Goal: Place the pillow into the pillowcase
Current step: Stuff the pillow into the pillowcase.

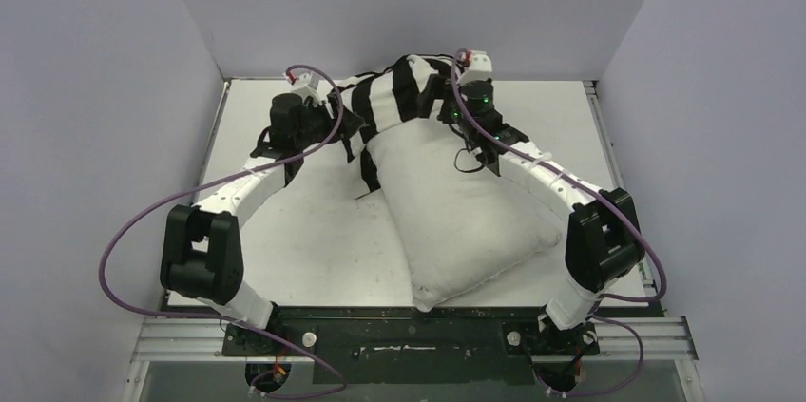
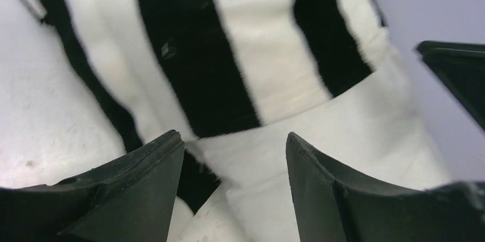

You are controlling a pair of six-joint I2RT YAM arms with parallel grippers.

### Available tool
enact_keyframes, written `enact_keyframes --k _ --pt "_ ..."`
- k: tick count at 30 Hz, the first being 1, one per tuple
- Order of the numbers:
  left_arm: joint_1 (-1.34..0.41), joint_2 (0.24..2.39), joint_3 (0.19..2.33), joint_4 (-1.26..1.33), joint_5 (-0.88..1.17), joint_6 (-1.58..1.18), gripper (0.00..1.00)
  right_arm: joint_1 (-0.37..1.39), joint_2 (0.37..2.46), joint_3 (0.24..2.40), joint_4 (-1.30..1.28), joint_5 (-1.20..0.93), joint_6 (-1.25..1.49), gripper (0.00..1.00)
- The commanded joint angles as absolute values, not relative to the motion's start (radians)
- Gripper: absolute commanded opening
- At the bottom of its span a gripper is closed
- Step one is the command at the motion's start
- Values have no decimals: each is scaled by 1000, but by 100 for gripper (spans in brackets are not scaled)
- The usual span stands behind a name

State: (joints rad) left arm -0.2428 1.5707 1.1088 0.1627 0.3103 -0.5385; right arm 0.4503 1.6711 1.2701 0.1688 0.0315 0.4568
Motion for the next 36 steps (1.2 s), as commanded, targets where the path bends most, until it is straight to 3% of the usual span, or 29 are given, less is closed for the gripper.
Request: enact_keyframes --k 1,7,16,18,19,23,26,34,36 --pt "-207 1562 991 236 268 -590 63 591 1694 1391 -23 186 192 100" --pt "-170 1632 904 400 314 -700 64 707 1831 1491 -89 267 59 100" --pt "-169 1744 865 501 332 -761 64 728 2116 1633 -149 335 51 100" --pt "-170 1761 853 530 333 -775 64 710 2157 1658 -155 341 84 92" --pt "-173 1774 855 534 336 -776 64 696 2162 1659 -148 324 107 83" --pt "-186 1807 883 532 329 -745 64 682 2101 1614 -70 285 127 28" --pt "-199 1836 913 538 311 -710 65 679 2056 1591 -22 235 109 2" --pt "-266 1924 965 638 285 -690 66 610 1934 1463 181 72 257 0" --pt "-282 1951 982 659 304 -697 61 602 1922 1455 208 73 287 0"
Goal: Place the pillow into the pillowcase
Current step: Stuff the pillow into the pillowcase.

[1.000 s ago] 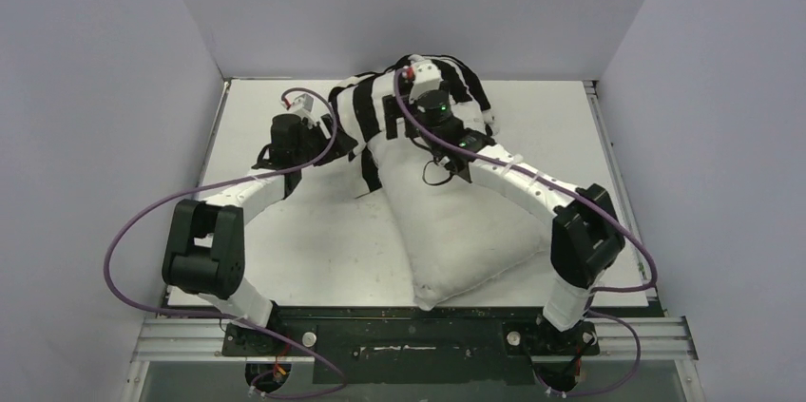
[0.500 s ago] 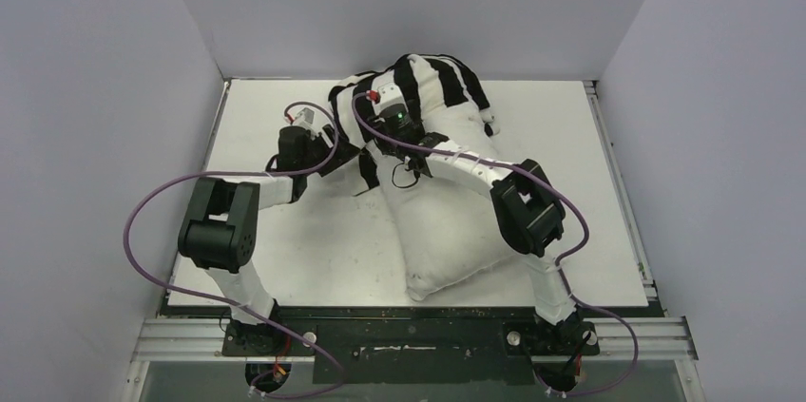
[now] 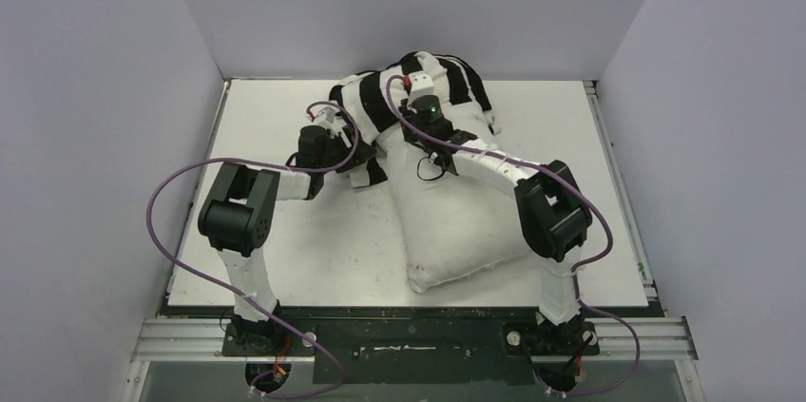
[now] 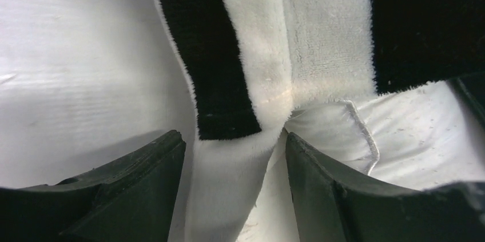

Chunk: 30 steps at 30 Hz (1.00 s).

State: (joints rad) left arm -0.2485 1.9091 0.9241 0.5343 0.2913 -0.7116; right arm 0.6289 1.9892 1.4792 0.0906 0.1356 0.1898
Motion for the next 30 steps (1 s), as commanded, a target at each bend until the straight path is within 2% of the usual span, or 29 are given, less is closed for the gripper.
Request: enact_keyframes --k 1,4,5,9,13,18,22,23,26,30 --pt "-287 1957 982 683 325 -712 52 598 1917 1449 227 78 303 0" --pt "-302 1905 936 719 349 -766 5 570 1897 1413 296 102 393 0" --pt "-314 1866 917 698 331 -764 0 557 1890 1394 324 112 434 0" --pt "-419 1650 902 460 253 -695 0 547 1855 1289 493 234 523 0" --pt "-610 1483 766 460 106 -725 0 556 1849 1237 598 349 601 0" --pt "-699 1470 615 526 21 -802 0 561 1868 1251 630 432 655 0" --pt "-665 1462 584 531 8 -804 0 560 1876 1272 594 318 616 0" --pt "-648 1461 585 535 8 -804 0 560 1869 1263 582 255 600 7" --pt "-579 1462 584 561 40 -817 0 558 1806 1217 503 98 504 38" --pt "-536 1445 566 608 58 -837 0 548 1635 1103 433 -63 325 68"
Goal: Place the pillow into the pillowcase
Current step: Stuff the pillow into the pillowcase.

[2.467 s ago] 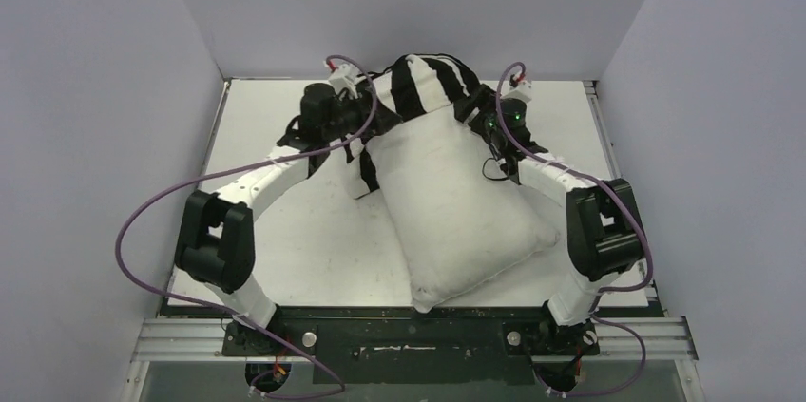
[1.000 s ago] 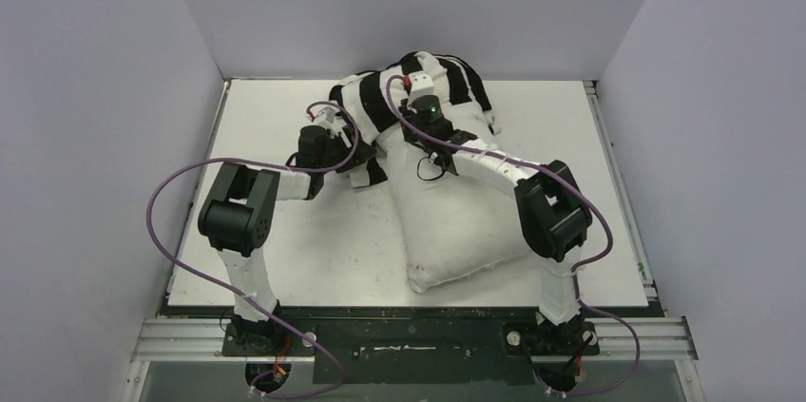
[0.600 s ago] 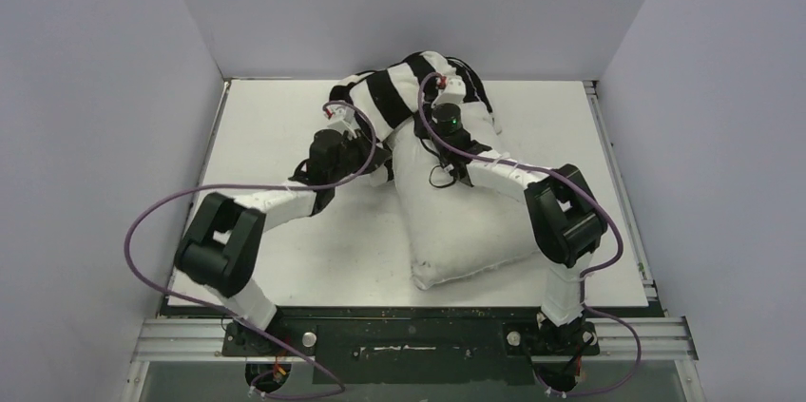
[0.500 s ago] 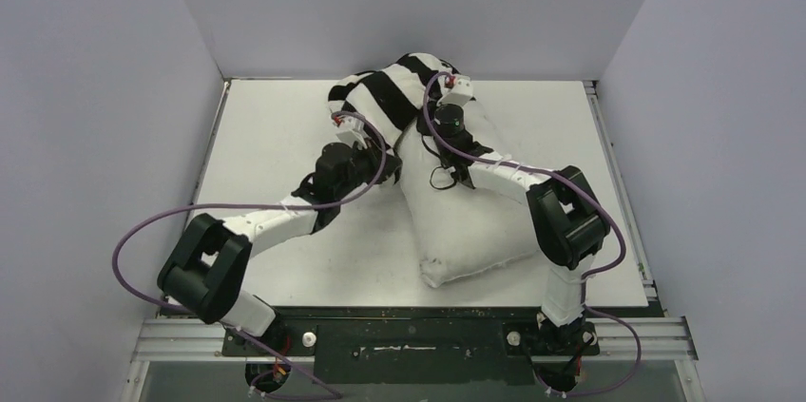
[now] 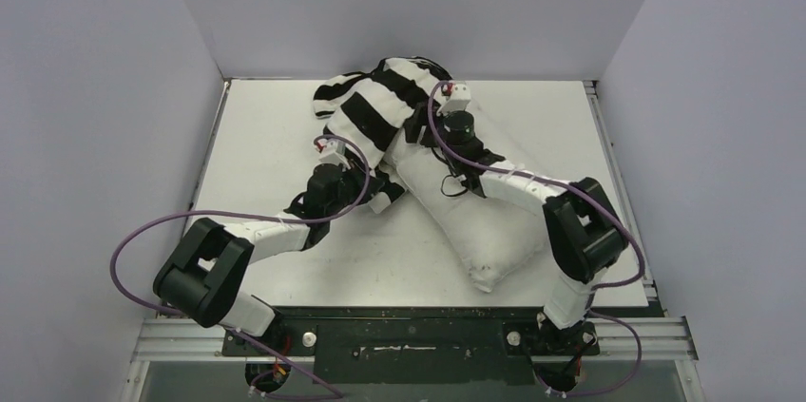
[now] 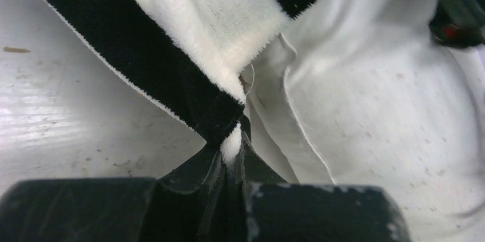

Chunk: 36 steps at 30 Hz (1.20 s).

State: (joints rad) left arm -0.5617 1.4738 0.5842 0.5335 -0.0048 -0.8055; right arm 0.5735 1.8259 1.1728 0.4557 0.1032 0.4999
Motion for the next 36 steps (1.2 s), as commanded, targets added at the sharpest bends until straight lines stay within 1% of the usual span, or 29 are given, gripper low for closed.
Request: enact_keyframes --k 1,3,5,7,9,11,14,16,20,22,23,24,25,26,27,28,31,32,36 --pt "-531 1440 564 613 58 -840 0 547 1590 1108 365 -95 266 73" --pt "-526 1439 567 616 60 -840 0 558 1547 1145 229 -134 135 79" --pt "-523 1440 565 629 65 -841 0 589 1516 1158 120 -119 -1 85" --pt "-523 1440 555 649 71 -848 0 648 1491 1130 74 -50 -130 92" --pt "-525 1437 546 657 72 -855 0 688 1488 1099 50 -13 -230 96" --pt "-525 1434 536 665 69 -861 0 704 1513 1101 18 -3 -269 99" --pt "-525 1423 529 664 67 -864 0 711 1572 1112 3 28 -296 100" --pt "-525 1411 528 651 58 -858 0 708 1617 1095 64 54 -287 100" --pt "-524 1385 527 637 44 -851 0 684 1796 1124 145 34 -215 99" --pt "-525 1380 530 629 45 -848 0 682 1892 1190 155 -8 -165 89" --pt "-525 1377 530 627 45 -847 0 678 1936 1236 154 -45 -135 73" --pt "-525 1373 529 627 44 -847 0 677 1967 1280 161 -58 -96 47" --pt "-525 1369 530 627 45 -845 0 673 1985 1313 189 -77 -39 25" --pt "-525 1366 532 625 51 -843 0 662 1987 1330 230 -113 30 12" --pt "-525 1361 537 626 68 -841 0 651 1981 1337 287 -128 108 5" --pt "-527 1356 545 624 93 -835 0 641 1971 1342 336 -139 187 0" --pt "-564 1317 589 541 125 -785 0 617 1929 1333 500 -139 416 0" --pt "-592 1299 601 504 115 -765 0 611 1914 1326 565 -119 468 0" --pt "-725 1228 639 401 50 -717 0 609 1896 1311 680 8 616 0"
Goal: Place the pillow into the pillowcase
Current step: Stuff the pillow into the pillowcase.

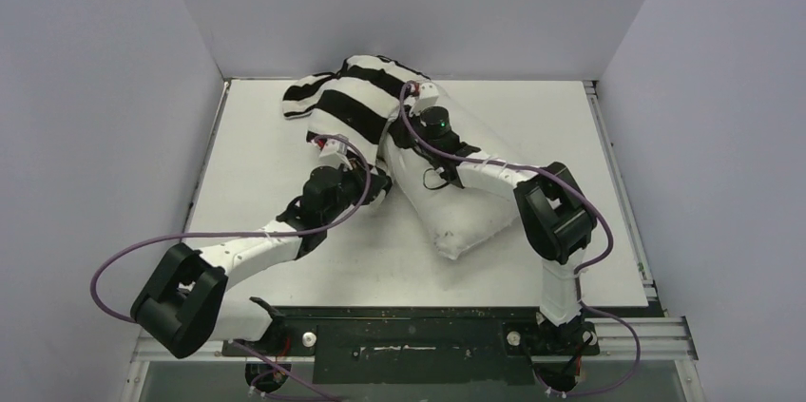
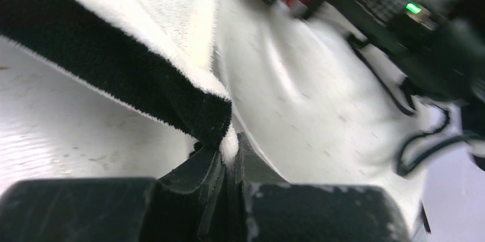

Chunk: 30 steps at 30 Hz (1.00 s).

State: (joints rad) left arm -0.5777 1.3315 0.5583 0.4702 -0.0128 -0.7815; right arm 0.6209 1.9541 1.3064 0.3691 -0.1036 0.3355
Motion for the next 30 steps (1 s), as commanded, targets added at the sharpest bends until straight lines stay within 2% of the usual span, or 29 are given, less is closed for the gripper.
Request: enact_keyframes --k 1,6,9,13,19,23,25,30 --pt "-767 1216 646 381 21 -703 0 609 1899 1306 706 35 645 0" --pt "-919 1256 634 376 -69 -686 0 618 1910 1283 786 90 730 0" --pt "-910 1260 626 364 -79 -690 0 613 1891 1214 831 56 783 0" --pt "-825 1194 733 255 -97 -636 0 601 1788 1131 806 -57 804 0" --pt "-715 1170 1109 71 55 -572 0 574 1596 1129 638 -398 1010 0" --pt "-714 1209 1314 16 188 -654 0 577 1487 1069 814 -574 1320 0" --pt "-714 1217 1347 25 225 -701 0 573 1452 1045 857 -593 1399 0" --pt "-696 1255 1300 81 240 -742 0 513 1469 995 825 -612 1383 1"
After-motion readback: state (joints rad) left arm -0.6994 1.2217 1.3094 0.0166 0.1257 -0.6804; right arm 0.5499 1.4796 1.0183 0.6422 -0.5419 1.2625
